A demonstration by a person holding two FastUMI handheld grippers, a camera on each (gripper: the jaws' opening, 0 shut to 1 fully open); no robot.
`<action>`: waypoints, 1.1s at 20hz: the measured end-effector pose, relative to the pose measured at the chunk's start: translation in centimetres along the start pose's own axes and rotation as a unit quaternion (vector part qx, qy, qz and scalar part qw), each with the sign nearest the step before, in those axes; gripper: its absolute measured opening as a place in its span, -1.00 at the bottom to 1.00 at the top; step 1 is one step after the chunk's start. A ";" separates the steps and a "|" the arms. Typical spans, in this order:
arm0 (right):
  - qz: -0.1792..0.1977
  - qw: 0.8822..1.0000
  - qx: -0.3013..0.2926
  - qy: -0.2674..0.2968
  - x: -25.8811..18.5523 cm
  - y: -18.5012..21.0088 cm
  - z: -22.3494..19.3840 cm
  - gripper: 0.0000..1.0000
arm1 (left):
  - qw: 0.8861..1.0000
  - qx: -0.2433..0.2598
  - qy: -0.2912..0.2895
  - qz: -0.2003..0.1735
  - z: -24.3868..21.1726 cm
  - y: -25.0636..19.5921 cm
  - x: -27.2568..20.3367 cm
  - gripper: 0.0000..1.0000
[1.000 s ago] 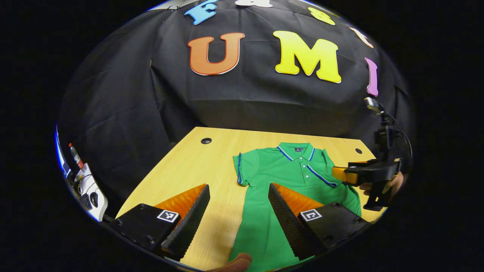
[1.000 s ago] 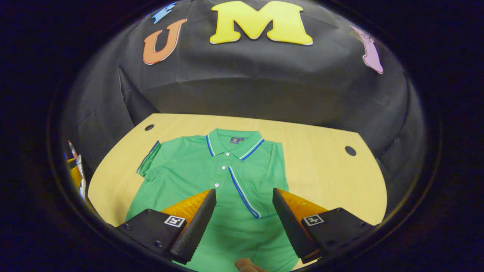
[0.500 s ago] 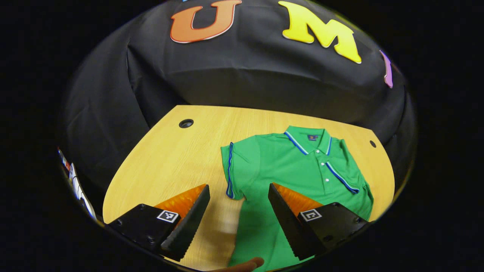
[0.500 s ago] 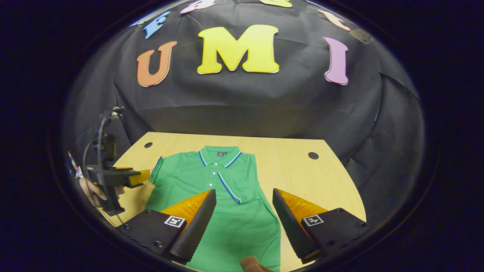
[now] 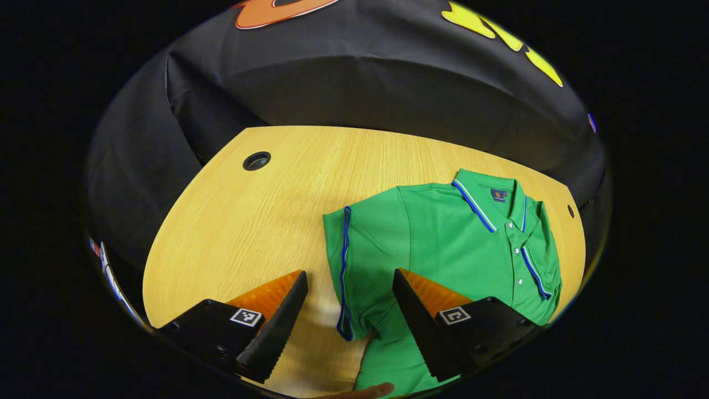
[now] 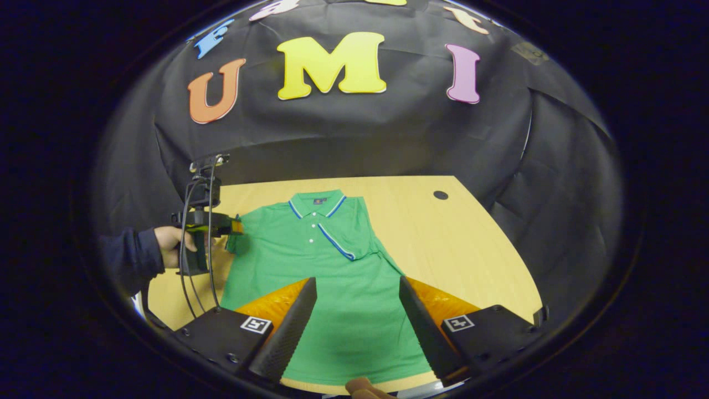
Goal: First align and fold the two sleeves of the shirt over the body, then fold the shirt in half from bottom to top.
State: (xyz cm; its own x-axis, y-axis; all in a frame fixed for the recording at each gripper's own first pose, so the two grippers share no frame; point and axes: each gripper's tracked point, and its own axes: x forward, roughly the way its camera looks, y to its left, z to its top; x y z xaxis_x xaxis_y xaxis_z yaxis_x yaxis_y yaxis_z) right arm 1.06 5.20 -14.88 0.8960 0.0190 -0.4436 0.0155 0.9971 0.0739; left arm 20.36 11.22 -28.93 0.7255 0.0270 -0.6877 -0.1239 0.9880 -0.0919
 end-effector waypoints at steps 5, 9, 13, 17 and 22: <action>-0.005 1.000 -0.007 -0.001 -0.9 0.7 -0.8 0.86 | 1.000 0.021 0.022 0.002 -0.5 0.2 0.9 0.56; -0.022 1.000 0.015 -0.002 -1.1 -0.4 -1.1 0.86 | 0.999 0.028 0.037 0.015 -1.2 1.1 1.4 0.13; -0.033 0.999 0.026 0.000 -1.0 -1.3 -1.2 0.86 | 0.999 0.019 0.042 0.005 -1.5 0.9 1.6 -0.37; -0.030 0.999 0.019 0.002 -1.0 -1.2 -1.3 0.93 | 0.998 0.031 0.050 -0.006 -1.6 0.8 1.7 -0.75; -0.029 0.999 0.012 -0.012 -1.4 -1.9 -0.3 0.93 | 0.997 0.054 0.060 -0.019 -1.5 0.6 1.6 -0.92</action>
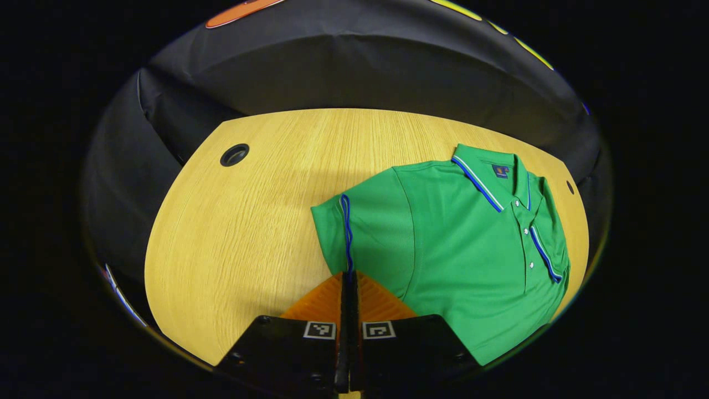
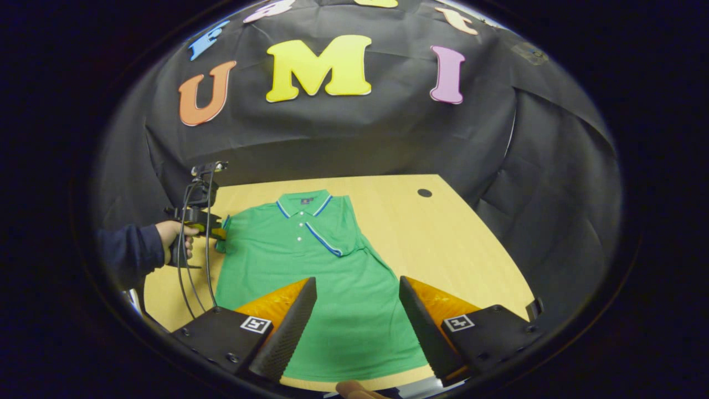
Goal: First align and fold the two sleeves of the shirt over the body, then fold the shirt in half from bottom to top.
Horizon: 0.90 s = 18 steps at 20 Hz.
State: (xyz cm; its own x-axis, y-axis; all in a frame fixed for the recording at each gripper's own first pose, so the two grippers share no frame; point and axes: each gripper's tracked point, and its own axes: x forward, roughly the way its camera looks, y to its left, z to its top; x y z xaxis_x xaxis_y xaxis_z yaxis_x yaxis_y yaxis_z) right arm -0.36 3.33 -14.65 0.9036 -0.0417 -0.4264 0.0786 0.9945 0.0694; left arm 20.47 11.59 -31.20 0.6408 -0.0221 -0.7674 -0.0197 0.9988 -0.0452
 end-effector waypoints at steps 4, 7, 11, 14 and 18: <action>0.006 1.000 -0.001 -0.002 0.3 -0.9 0.5 0.86 | 0.999 0.016 -0.030 0.009 1.8 -0.1 -1.3 -0.93; 0.013 1.000 -0.001 -0.009 0.4 -1.2 1.1 0.92 | 0.998 0.034 -0.045 0.009 2.9 -1.9 -2.5 -0.94; 0.020 1.000 -0.002 -0.014 0.9 -2.1 2.0 0.93 | 0.995 0.074 -0.071 0.001 4.7 -5.7 -3.7 -0.94; 0.019 1.000 0.000 -0.011 1.1 -3.0 1.8 0.92 | 0.992 0.102 -0.071 -0.011 5.1 -9.3 -3.5 -0.93; 0.015 1.000 0.003 -0.005 1.0 -4.4 1.2 0.93 | 0.985 0.155 -0.075 -0.025 4.5 -13.9 -2.7 -0.94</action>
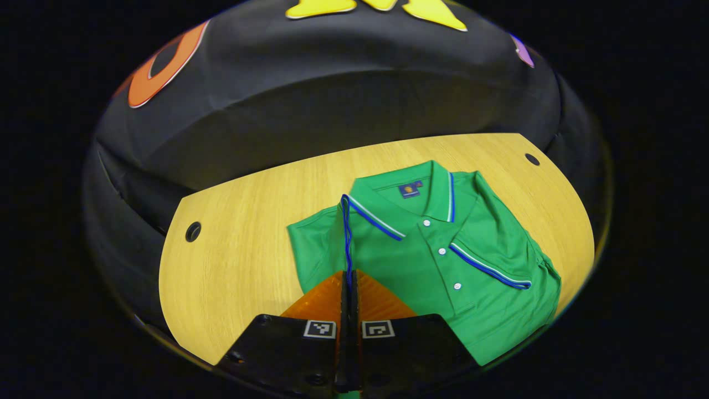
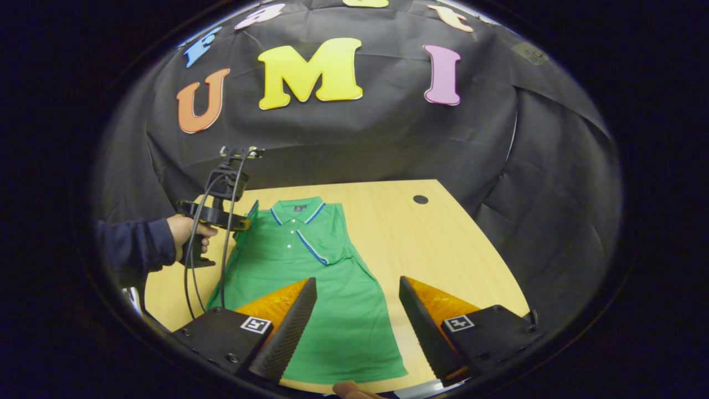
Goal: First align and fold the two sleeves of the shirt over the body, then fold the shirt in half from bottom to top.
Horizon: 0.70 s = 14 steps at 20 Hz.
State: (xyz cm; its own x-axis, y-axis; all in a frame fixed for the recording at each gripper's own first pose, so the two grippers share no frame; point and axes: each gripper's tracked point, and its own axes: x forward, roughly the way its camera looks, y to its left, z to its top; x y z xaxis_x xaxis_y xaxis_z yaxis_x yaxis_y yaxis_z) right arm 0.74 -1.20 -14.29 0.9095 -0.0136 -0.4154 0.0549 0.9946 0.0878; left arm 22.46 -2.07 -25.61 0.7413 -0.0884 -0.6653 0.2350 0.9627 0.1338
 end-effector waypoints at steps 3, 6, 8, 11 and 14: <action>-0.001 1.000 0.000 0.009 0.1 -0.9 -1.0 0.93 | 0.999 0.038 0.008 -0.005 -0.9 -2.8 1.2 -0.94; -0.005 1.000 0.002 0.016 0.2 -2.0 -1.6 0.93 | 0.998 0.051 0.029 -0.003 -2.2 -3.9 2.0 -0.94; -0.007 1.000 0.007 0.021 0.4 -2.5 -2.1 0.86 | 0.998 0.043 0.049 -0.024 -3.2 -5.0 2.4 -0.92; -0.003 0.999 0.010 0.031 0.7 -2.8 -2.5 0.93 | 0.997 0.027 0.038 -0.055 -3.1 -6.2 2.0 -0.75; 0.001 0.999 0.001 0.034 1.0 -2.8 -2.4 0.86 | 0.997 -0.003 0.036 -0.067 -3.3 -6.4 0.8 -0.12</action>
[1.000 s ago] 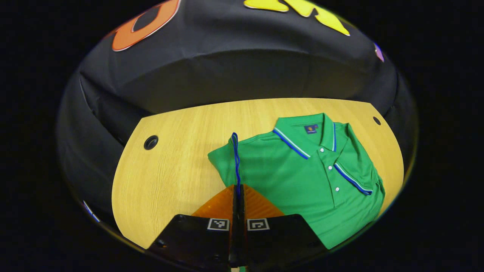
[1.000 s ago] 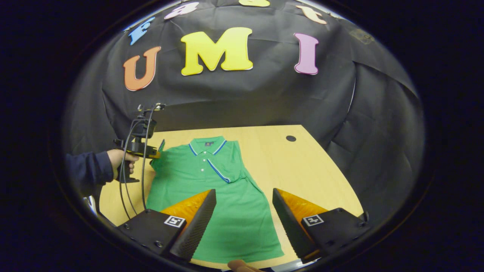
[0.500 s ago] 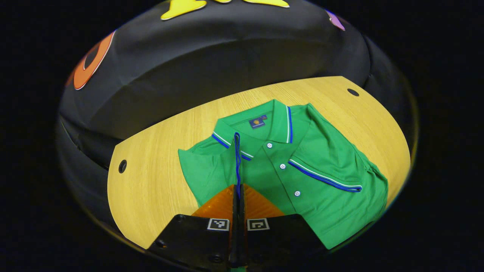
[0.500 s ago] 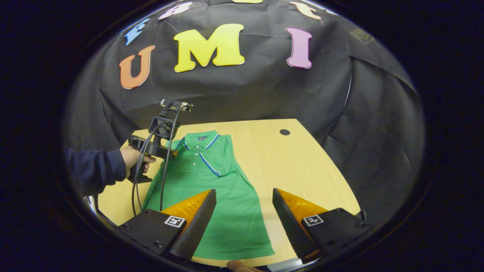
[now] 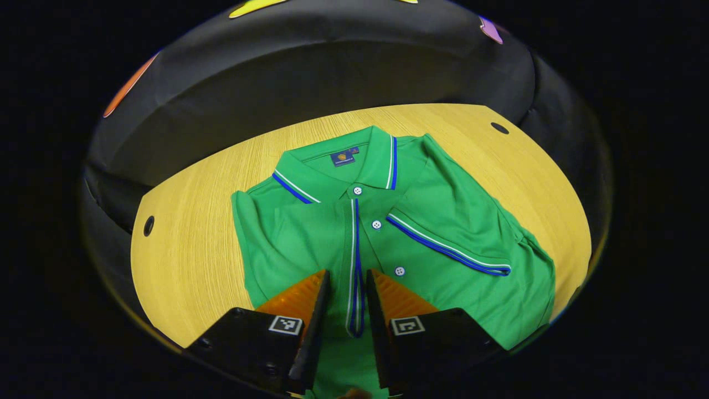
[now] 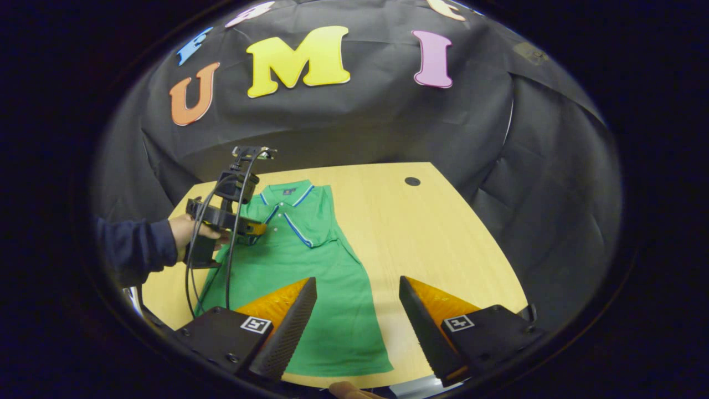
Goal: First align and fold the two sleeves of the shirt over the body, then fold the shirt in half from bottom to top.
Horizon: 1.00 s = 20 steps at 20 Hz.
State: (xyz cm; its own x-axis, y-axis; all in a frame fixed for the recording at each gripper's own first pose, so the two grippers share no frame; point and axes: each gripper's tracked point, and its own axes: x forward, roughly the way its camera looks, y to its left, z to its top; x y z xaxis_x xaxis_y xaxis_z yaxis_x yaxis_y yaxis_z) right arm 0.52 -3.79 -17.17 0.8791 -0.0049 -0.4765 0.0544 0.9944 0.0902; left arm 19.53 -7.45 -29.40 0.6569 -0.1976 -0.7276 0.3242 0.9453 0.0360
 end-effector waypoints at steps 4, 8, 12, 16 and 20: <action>0.007 1.000 -0.009 0.002 0.7 -0.2 0.8 0.86 | 0.999 -0.045 -0.014 -0.012 0.2 0.3 -2.4 0.56; 0.018 0.999 -0.021 0.041 1.9 -0.7 -0.6 0.93 | 0.998 -0.061 -0.016 0.009 -2.2 2.7 -5.7 0.73; 0.028 0.996 -0.042 0.073 3.2 -1.2 -3.2 0.93 | 0.996 -0.085 -0.003 0.033 -7.4 5.4 -9.0 0.99; 0.037 0.992 -0.048 0.112 4.3 -1.5 -6.3 0.93 | 0.990 -0.124 0.035 0.066 -13.8 7.1 -11.7 0.83; 0.032 0.985 -0.058 0.158 5.0 -2.1 -10.4 0.93 | 0.981 -0.164 0.074 0.066 -19.3 5.9 -14.7 0.83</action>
State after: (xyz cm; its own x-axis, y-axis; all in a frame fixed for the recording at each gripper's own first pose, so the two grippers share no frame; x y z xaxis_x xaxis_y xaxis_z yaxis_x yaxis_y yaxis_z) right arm -0.15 -4.82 -28.83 0.6861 0.0741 -0.7238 -0.0673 0.9970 0.0382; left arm -1.34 6.05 -31.71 0.5649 -0.0507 -0.8236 -0.0100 0.9976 -0.0682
